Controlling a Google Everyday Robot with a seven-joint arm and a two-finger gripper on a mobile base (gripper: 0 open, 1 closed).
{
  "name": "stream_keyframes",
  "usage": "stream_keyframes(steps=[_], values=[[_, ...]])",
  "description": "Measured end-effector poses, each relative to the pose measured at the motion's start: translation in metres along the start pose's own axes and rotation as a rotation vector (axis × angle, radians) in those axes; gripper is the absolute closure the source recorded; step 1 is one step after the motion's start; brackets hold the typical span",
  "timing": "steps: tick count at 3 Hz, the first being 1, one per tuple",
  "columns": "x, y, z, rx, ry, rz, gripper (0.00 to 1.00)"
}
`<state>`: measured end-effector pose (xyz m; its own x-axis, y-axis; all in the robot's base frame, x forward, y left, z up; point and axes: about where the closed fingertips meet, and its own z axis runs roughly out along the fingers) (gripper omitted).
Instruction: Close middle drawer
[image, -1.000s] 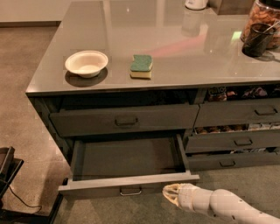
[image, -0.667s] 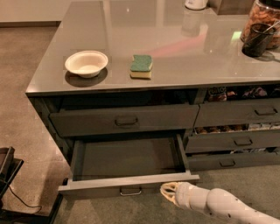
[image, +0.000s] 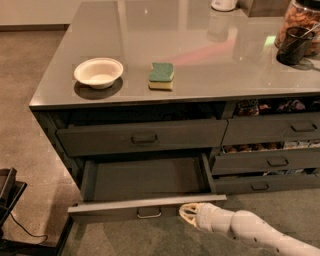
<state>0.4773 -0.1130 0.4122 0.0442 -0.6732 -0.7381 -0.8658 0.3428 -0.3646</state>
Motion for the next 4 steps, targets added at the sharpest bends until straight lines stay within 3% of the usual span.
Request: stream_keyframes(steps=[2,4], values=[[-0.007,-0.042,0.024,0.002,0.007,-0.038,1.00],[-0.011,-0.089,0.060,-0.044,0.092,-0.099,1.00]])
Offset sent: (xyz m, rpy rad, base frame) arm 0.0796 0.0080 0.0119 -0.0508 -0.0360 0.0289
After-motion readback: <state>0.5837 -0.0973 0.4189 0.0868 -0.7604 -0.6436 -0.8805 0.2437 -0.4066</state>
